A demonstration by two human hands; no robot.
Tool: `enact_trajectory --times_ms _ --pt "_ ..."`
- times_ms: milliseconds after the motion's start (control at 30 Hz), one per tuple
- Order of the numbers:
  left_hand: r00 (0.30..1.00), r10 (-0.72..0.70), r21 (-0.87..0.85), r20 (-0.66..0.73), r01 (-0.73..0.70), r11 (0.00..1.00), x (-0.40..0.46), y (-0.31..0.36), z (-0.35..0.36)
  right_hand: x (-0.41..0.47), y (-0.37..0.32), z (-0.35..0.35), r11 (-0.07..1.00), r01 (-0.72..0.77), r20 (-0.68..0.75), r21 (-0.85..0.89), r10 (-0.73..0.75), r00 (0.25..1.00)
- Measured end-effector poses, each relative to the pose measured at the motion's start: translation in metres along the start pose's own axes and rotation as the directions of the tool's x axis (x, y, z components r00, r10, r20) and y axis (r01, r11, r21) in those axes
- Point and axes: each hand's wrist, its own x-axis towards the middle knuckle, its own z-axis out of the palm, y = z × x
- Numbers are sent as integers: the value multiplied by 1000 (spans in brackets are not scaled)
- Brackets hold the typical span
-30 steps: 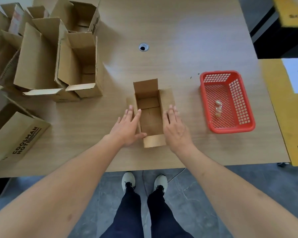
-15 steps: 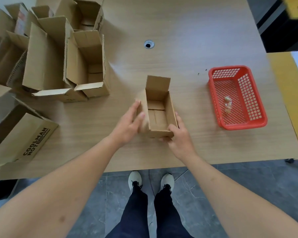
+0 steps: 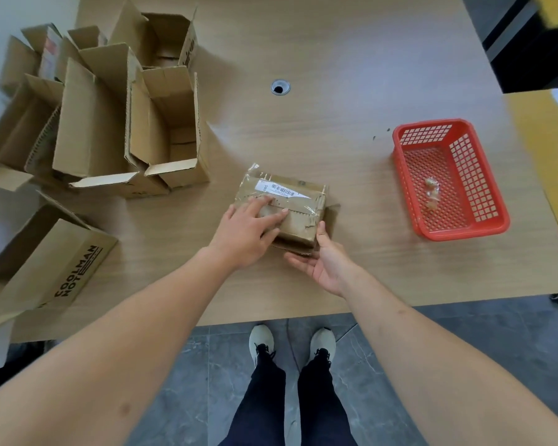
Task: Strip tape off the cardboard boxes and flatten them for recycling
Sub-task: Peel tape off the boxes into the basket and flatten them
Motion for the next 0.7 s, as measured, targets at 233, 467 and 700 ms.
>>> enact_trajectory --times_ms 233,467,700 --pt "997 -72 208 -10 73 975 14 32 7 3 -7 -30 486 168 -237 -857 -663 710" --pt "997 -79 111 -22 81 991 40 51 7 17 -7 -24 647 325 -144 -690 -563 814" --pt "995 -48 49 89 44 998 46 51 15 32 -6 -22 802 297 -230 -518 -466 854"
